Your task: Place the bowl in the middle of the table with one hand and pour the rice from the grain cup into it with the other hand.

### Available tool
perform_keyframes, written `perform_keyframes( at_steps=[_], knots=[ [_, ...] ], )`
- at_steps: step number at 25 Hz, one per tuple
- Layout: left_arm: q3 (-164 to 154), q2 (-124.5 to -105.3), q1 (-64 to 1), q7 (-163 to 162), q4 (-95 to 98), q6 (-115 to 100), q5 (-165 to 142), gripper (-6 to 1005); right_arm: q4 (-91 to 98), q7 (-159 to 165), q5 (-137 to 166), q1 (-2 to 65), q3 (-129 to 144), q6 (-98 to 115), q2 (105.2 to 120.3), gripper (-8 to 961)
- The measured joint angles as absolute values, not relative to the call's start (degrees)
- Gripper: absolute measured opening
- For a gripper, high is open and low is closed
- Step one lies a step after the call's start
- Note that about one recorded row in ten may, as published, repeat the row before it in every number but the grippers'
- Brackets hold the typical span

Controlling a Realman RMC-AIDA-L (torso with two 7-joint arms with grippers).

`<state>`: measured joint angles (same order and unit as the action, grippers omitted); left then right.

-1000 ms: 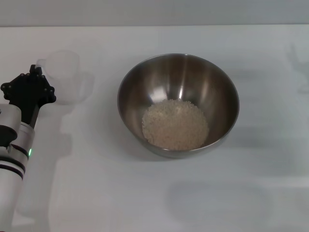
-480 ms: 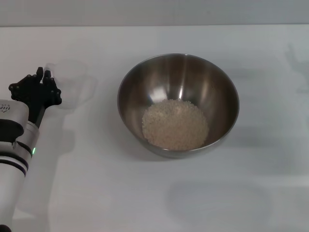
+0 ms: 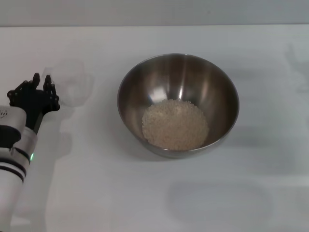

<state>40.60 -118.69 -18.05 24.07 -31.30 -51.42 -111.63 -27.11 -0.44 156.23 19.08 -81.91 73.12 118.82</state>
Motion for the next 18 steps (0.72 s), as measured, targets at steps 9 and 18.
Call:
perform_keyframes(
  at_steps=[9,18],
  knots=[
    [40.6,-118.34,-12.54,23.97,-33.73,-54.63,-112.23,284,-27.04,-0.7,156.22,19.07,-81.91,73.04,118.91,810],
    [40.6,-118.32,-5.05,12.2,-33.48,-68.92,-119.03,329,-26.97,-0.81,156.02,18.47,-82.4,73.54,119.05,810]
  ],
)
